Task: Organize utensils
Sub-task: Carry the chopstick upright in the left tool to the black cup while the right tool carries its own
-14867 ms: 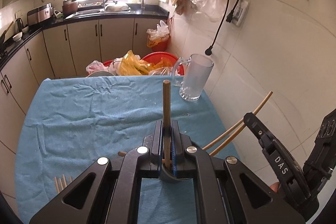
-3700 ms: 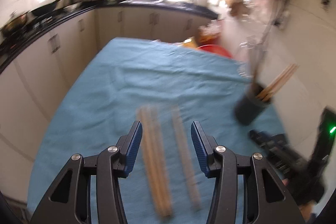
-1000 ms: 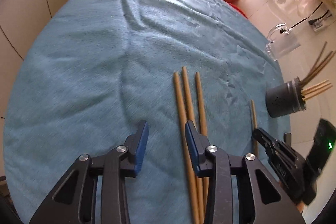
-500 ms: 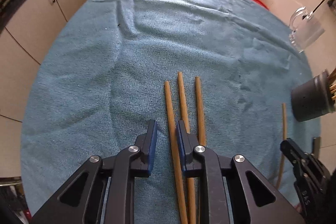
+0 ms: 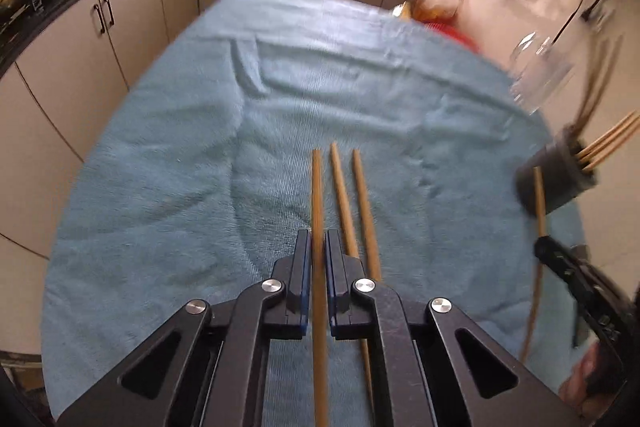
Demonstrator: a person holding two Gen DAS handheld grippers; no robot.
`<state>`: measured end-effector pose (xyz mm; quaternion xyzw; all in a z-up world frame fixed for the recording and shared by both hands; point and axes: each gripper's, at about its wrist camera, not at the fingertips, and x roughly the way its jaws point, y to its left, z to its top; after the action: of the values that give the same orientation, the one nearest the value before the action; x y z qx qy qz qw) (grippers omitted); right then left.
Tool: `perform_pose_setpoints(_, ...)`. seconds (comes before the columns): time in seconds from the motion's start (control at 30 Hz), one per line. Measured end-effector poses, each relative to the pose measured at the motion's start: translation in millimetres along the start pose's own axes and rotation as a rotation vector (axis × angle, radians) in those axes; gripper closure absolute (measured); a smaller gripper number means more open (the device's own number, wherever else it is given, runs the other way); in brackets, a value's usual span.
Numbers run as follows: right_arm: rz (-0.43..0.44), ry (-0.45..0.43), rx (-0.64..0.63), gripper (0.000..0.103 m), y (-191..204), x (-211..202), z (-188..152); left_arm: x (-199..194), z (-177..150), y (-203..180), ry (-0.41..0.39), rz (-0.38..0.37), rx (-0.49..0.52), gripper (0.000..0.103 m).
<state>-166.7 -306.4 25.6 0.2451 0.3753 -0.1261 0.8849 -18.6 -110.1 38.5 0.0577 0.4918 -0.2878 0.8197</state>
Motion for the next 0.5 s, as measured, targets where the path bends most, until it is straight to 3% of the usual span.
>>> perform_pose_setpoints(0.23,0.065,-0.174,-0.023,0.096,15.7,-47.6,0.5,-71.0,-3.9,-5.5,-0.170,-0.050,0.003,0.097)
perform_pose_setpoints(0.5,0.061,-0.270,-0.050,0.096,23.7,-79.3,-3.3,-102.7,-6.4,-23.5,-0.245,-0.080,0.038,0.097)
